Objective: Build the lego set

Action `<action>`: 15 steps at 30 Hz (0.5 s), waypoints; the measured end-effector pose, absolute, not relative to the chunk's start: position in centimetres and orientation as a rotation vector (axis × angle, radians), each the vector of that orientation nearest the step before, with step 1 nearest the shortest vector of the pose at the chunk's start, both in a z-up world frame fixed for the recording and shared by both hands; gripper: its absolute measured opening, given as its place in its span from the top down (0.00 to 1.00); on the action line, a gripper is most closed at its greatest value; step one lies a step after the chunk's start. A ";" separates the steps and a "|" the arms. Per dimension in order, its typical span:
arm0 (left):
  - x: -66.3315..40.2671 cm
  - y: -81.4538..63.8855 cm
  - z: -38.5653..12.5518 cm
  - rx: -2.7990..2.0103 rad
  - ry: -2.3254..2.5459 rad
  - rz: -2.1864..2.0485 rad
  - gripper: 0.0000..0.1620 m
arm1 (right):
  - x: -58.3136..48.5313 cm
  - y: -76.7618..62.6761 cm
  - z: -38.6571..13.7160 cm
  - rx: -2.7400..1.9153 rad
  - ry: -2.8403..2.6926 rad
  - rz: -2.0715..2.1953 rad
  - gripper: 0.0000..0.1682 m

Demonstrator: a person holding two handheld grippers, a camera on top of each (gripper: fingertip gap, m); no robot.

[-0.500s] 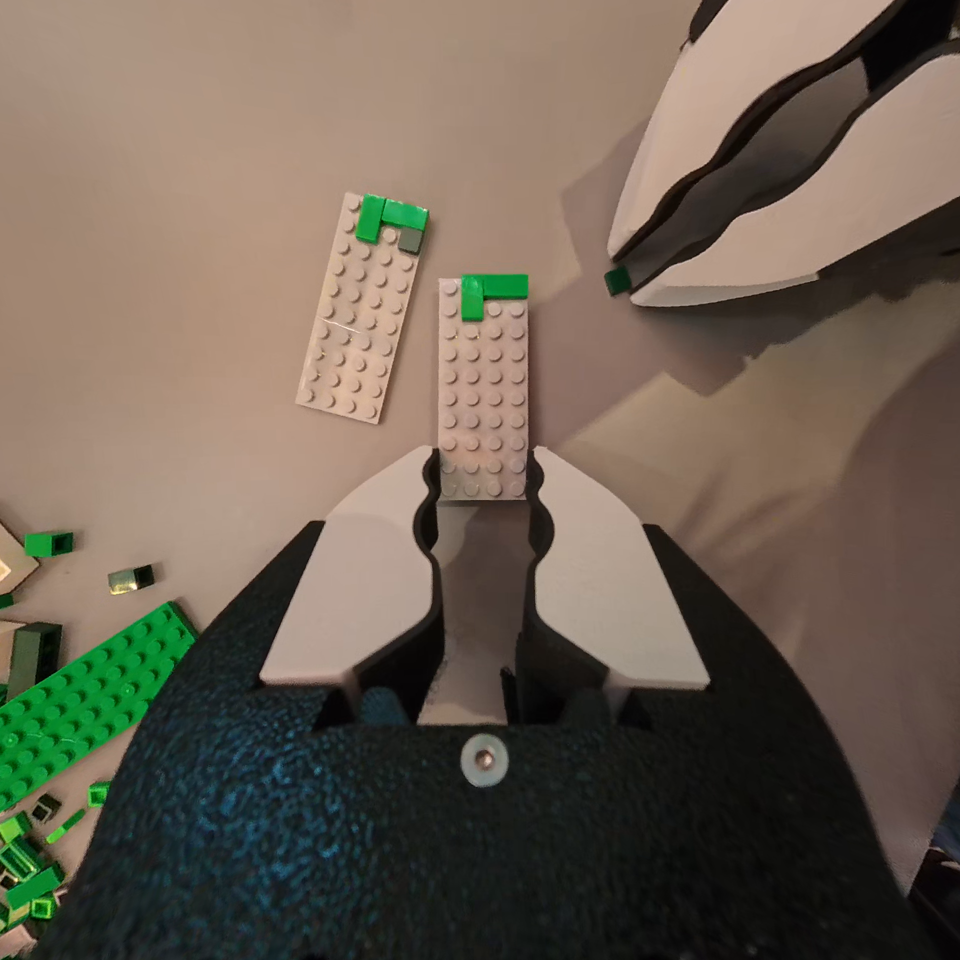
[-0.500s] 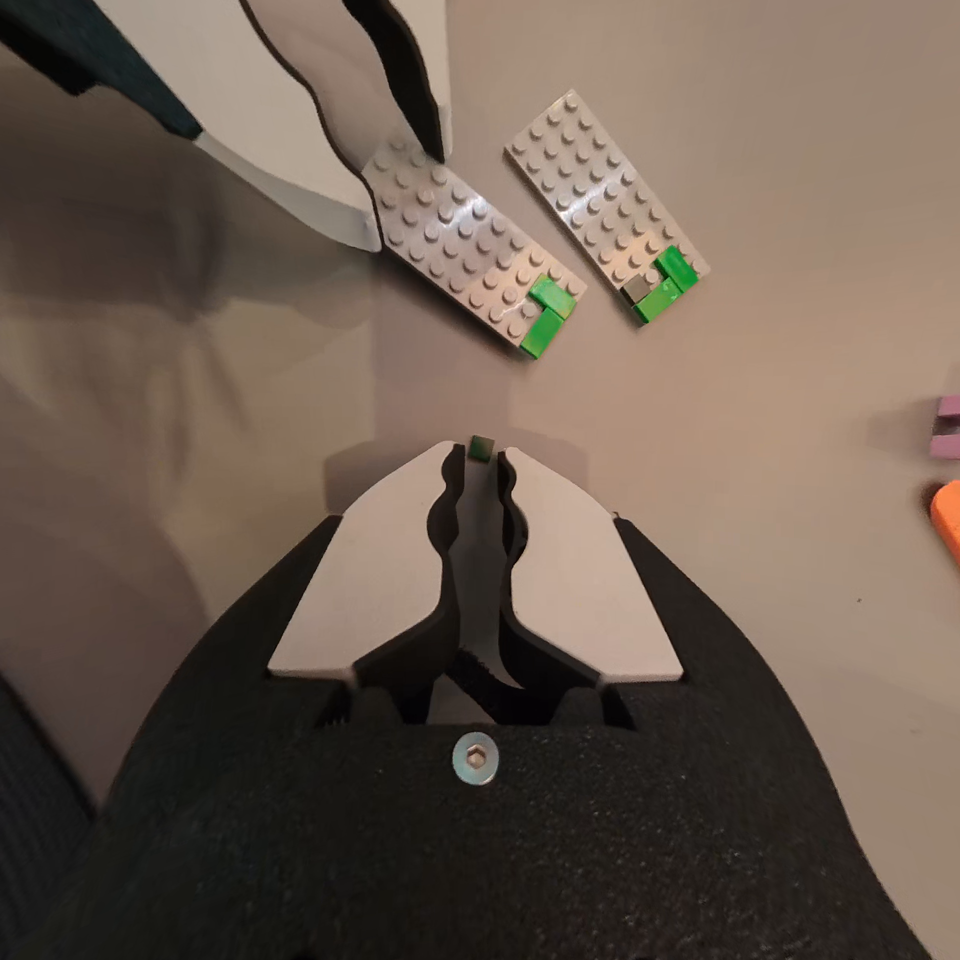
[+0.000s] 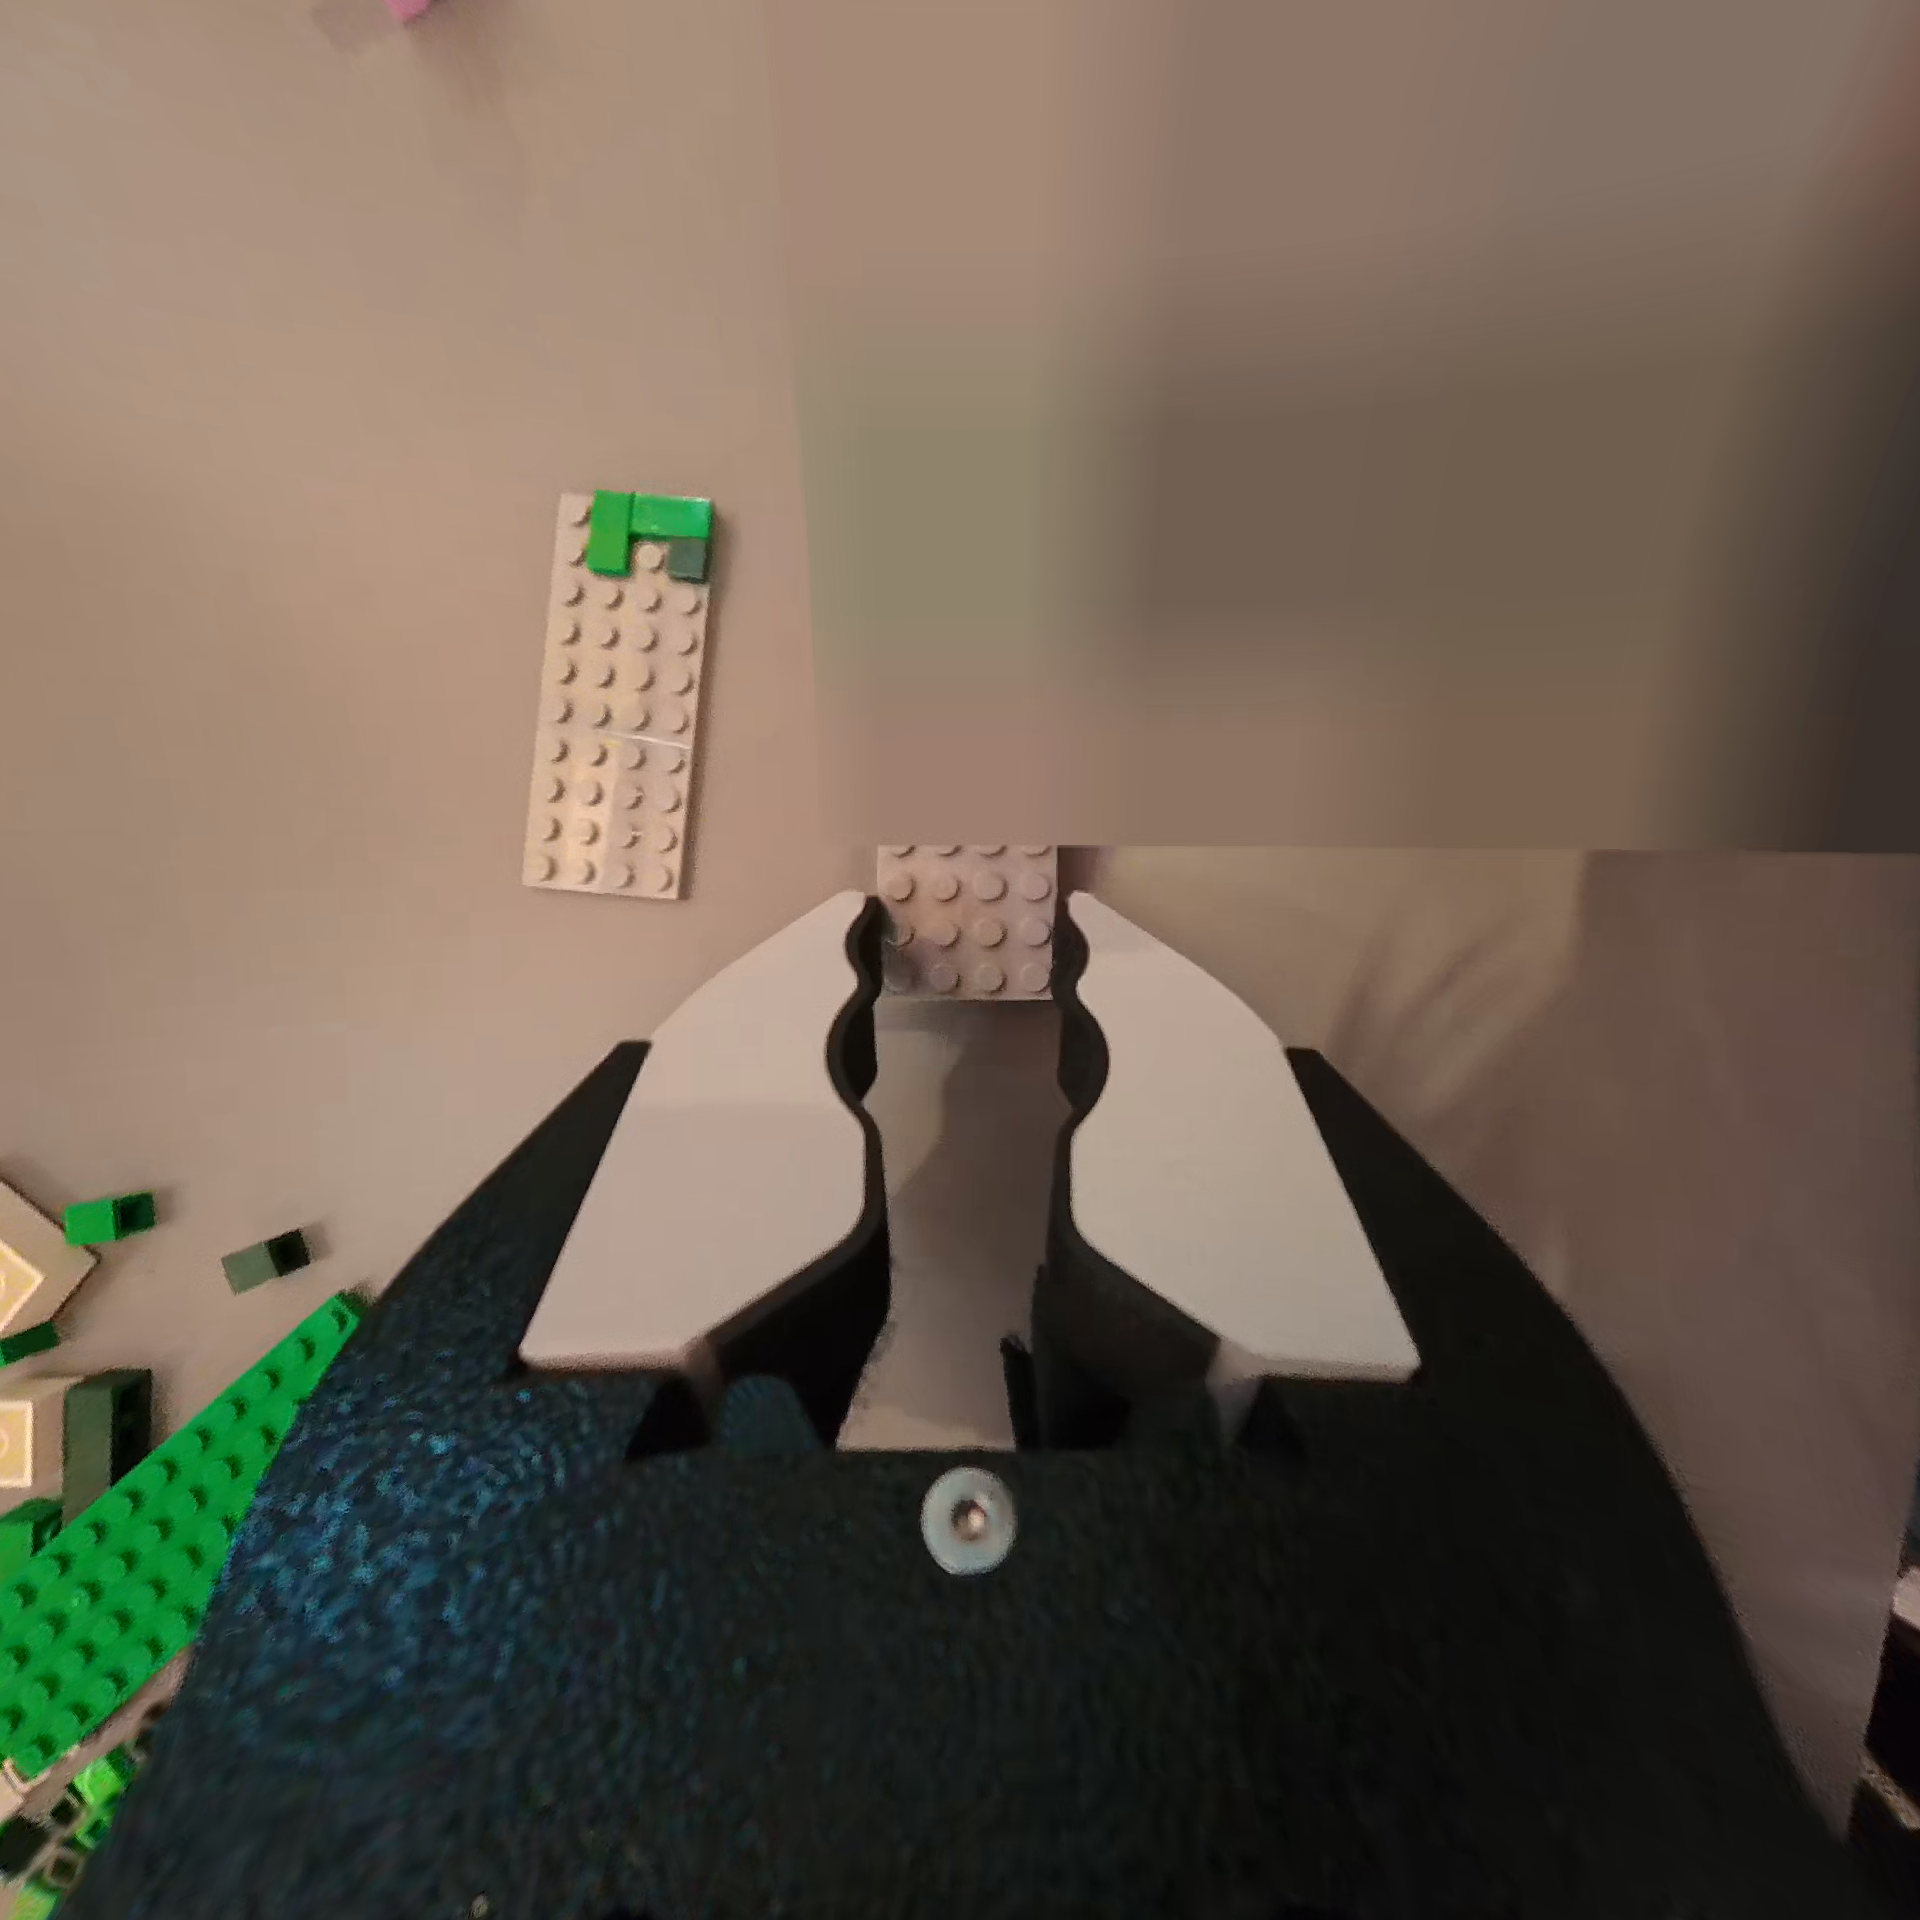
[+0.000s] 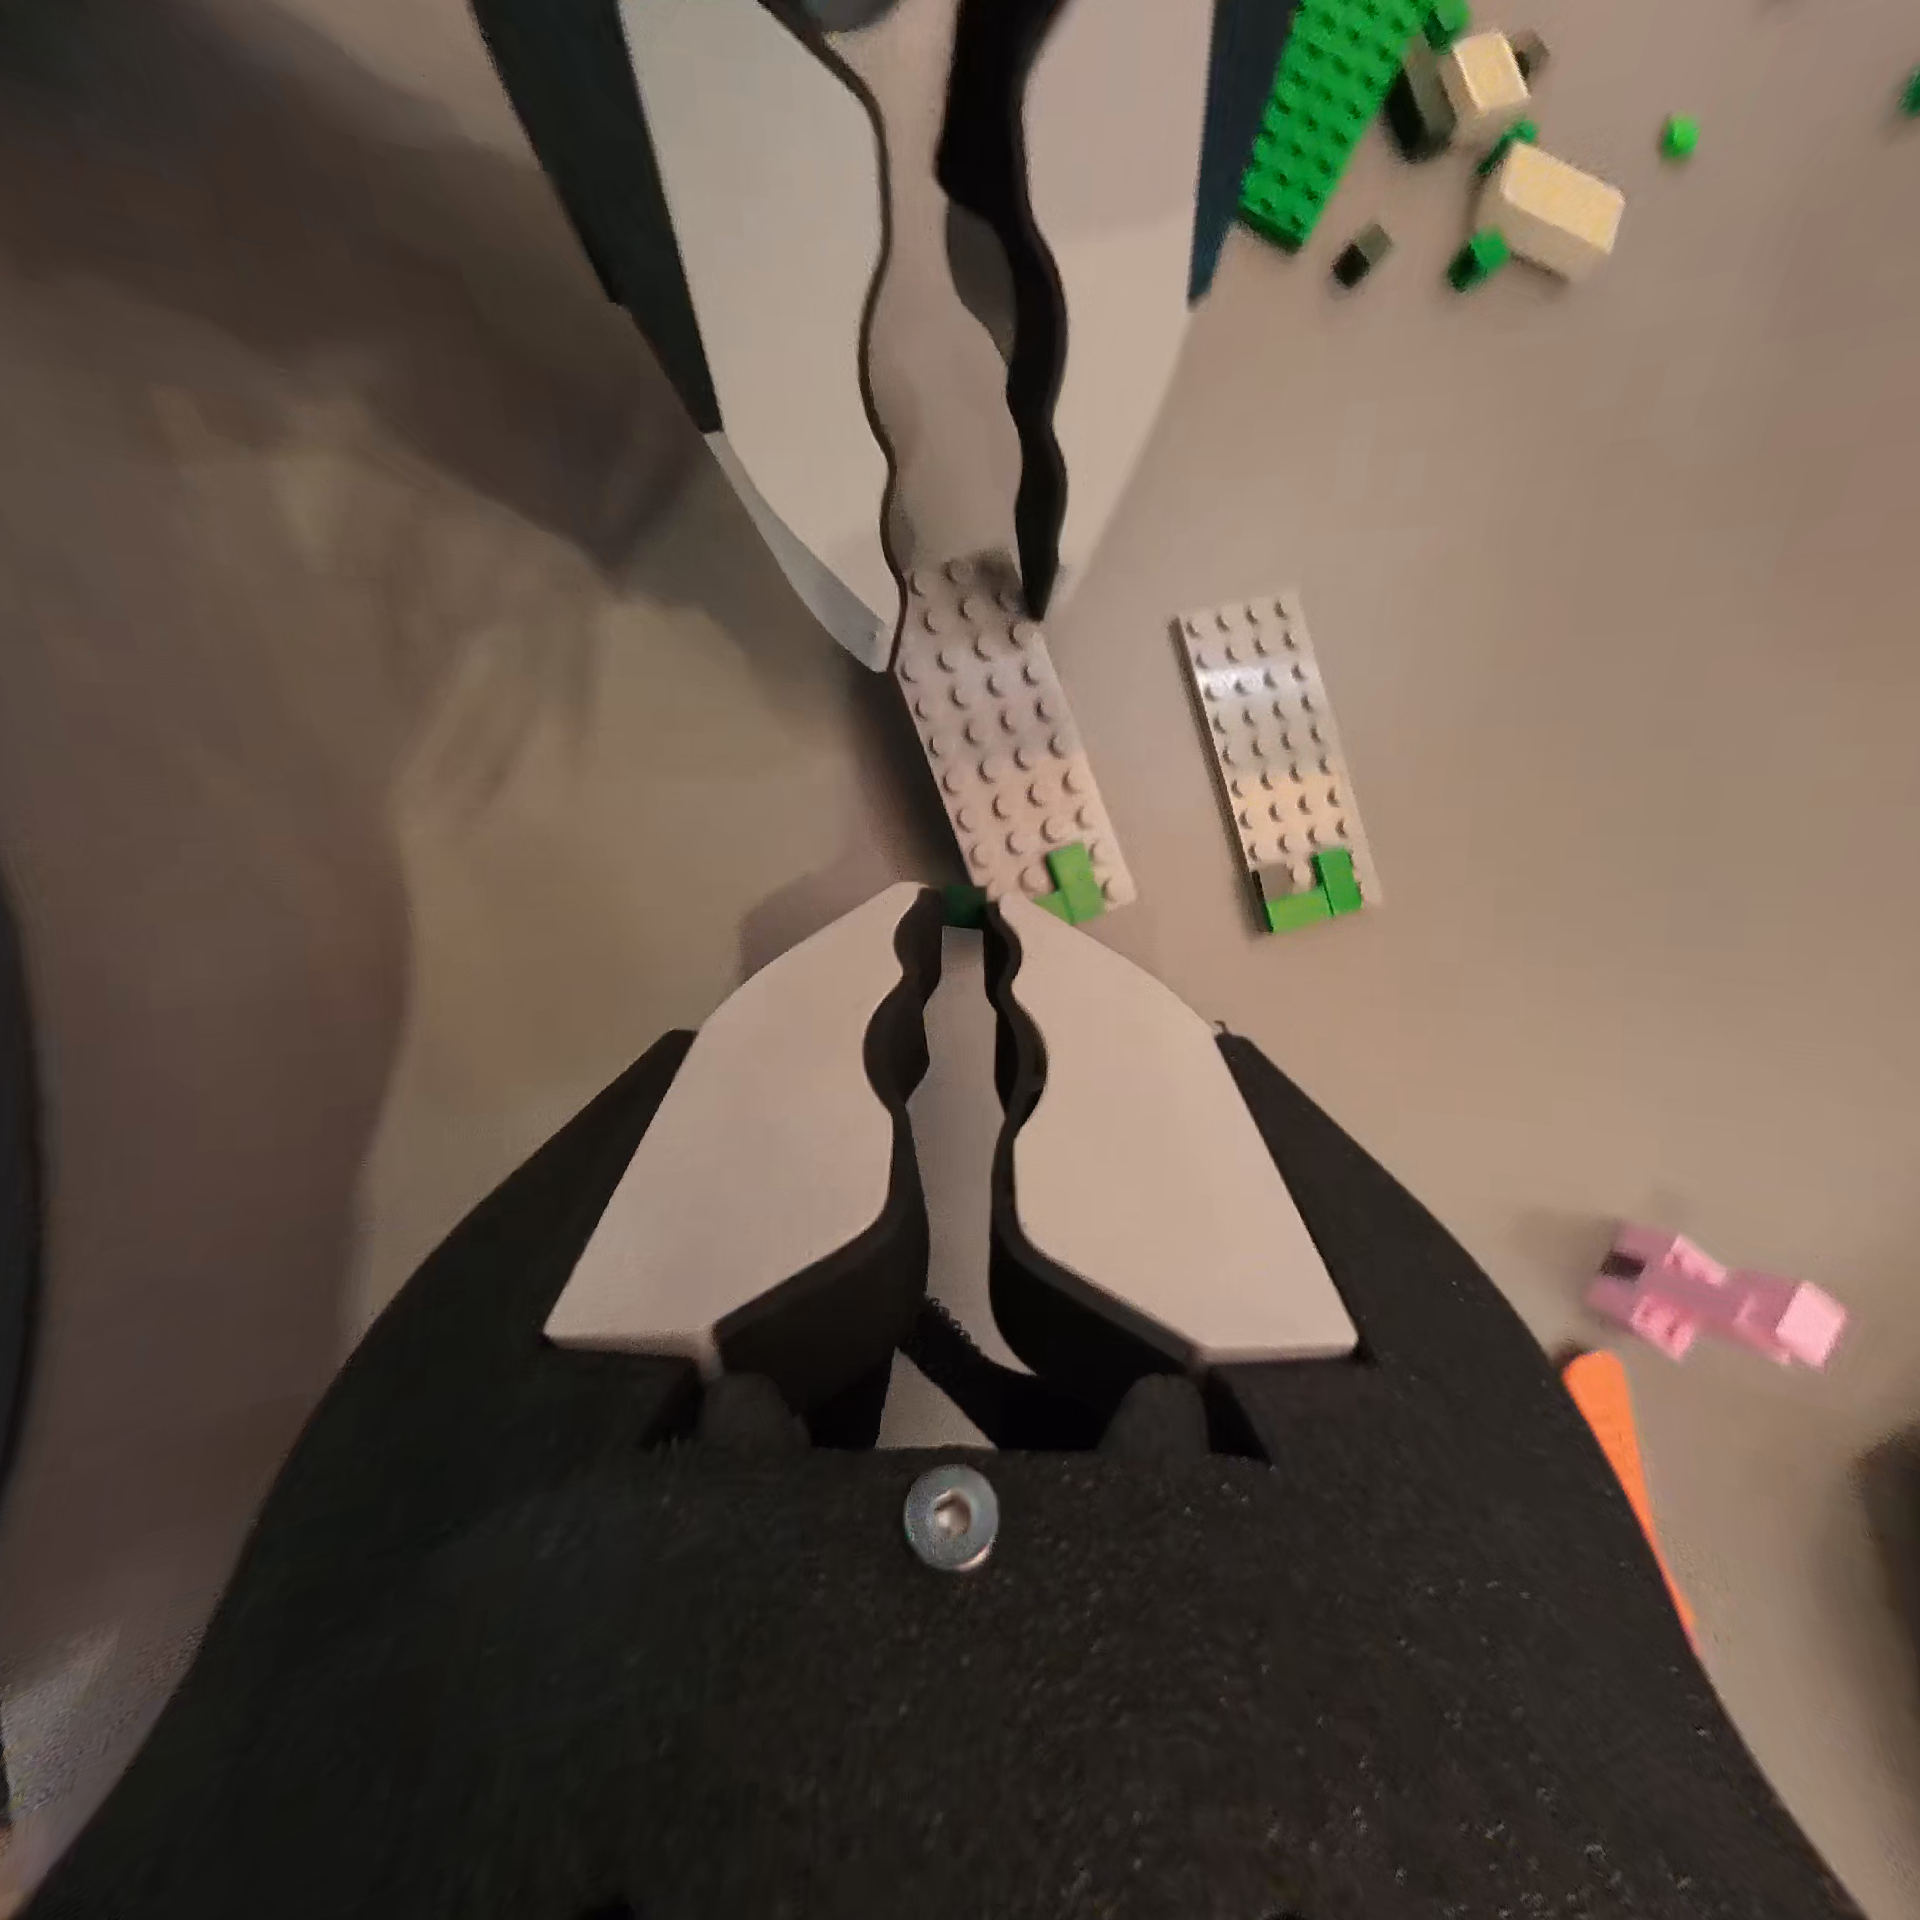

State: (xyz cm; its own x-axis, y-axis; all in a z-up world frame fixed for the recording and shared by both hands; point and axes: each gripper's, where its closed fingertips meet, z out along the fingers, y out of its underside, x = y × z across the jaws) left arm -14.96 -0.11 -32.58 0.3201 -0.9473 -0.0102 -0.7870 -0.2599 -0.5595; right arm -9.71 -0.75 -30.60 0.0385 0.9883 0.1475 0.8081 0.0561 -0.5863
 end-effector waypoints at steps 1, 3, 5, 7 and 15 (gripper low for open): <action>-14.8 -0.4 -32.5 -2.106 1.551 -0.466 0.81 | -9.7 -0.9 -30.5 -1.763 -1.860 0.445 0.96; -14.5 -0.8 -32.3 -2.081 1.570 -0.494 0.81 | -9.6 -0.8 -30.7 -1.706 -1.959 0.392 0.96; -14.3 -0.9 -32.1 -2.081 1.558 -0.521 0.81 | -9.5 -0.9 -31.2 -1.658 -2.041 0.354 0.96; -14.3 -1.0 -32.0 -2.077 1.559 -0.539 0.81 | -9.6 -1.3 -31.4 -1.638 -2.088 0.368 0.96; -14.1 -1.4 -32.0 -2.061 1.574 -0.559 0.81 | -9.4 -1.3 -31.6 -1.617 -2.164 0.345 0.96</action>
